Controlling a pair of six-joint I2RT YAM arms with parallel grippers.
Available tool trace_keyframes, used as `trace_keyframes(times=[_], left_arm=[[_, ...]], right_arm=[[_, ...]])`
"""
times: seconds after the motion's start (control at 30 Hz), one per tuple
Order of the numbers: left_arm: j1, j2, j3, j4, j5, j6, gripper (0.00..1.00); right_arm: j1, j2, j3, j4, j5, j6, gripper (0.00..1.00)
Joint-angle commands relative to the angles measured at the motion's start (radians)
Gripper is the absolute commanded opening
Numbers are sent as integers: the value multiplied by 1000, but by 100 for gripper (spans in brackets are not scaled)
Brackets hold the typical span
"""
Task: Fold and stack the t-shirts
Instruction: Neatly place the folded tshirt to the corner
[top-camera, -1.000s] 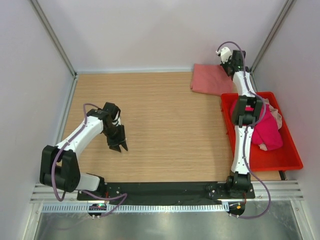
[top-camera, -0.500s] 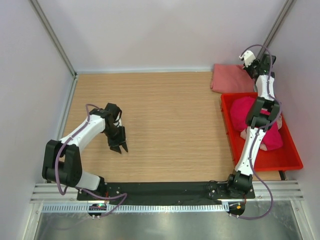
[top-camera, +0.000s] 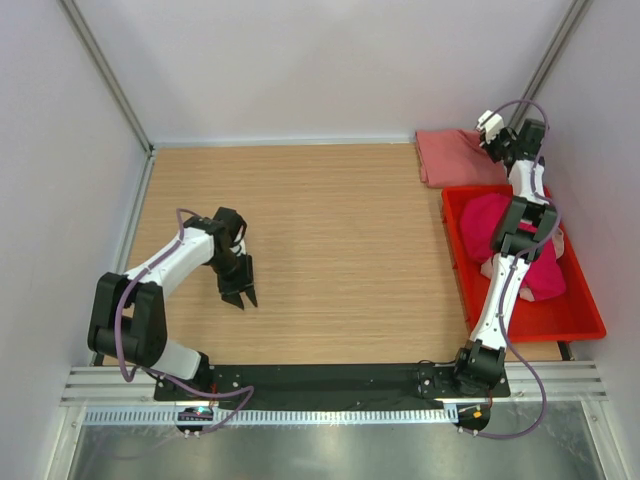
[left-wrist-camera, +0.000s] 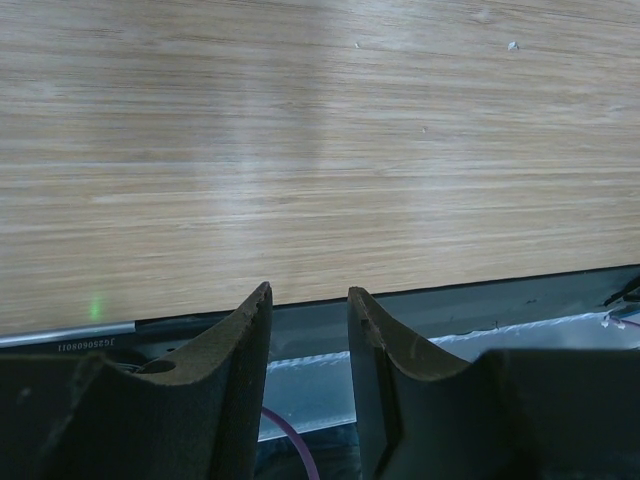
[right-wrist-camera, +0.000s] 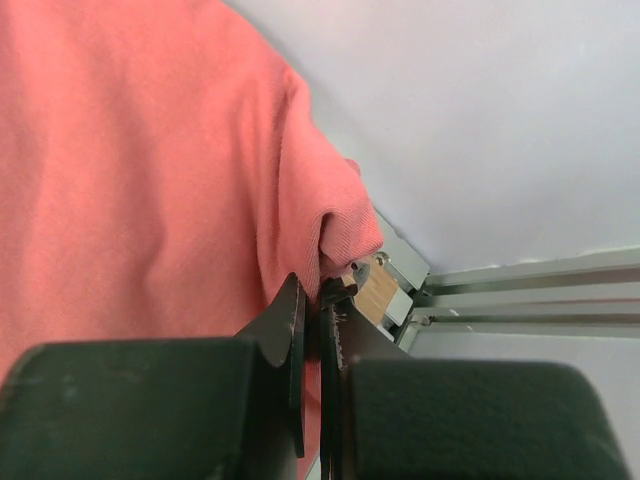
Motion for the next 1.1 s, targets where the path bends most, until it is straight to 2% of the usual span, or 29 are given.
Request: trace_keyframes(times=[0.0,0.17,0.27,0.3,0.33,0.43,0.53,0.63,0.8,0.9,1.07], left_arm=[[-10,0,-3,13,22,21,38],[-14,-9,-6,8,22,19,38],[-17,-20,-6,7,19,14,38],[-19,-23,-6,7,17,11,38],[-19,-27,-8,7,16,11,38],[-25,-50,-14,7,11,1,38],[-25,-67,-15,19,8,-18,38],[-27,-90,-28,39,14,-47,38],[-27,-130,-55,85,40,-99,39],[-28,-153,-61,109,42,-121,39],[-39,-191,-54,155,33,-174,41]], right_arm=[[4,-16,-18,154,17,34,1],[6,-33,-57,262,139,132,1],[11,-53,-90,399,228,230,38],[11,-65,-100,434,291,255,57],[20,-68,-100,442,348,260,64],[40,-108,-106,460,537,285,72],[49,-173,-190,503,659,415,74],[63,-276,-276,480,660,561,73],[113,-378,-365,378,649,668,71],[144,-445,-391,313,700,720,71],[178,-626,-526,212,700,922,70]])
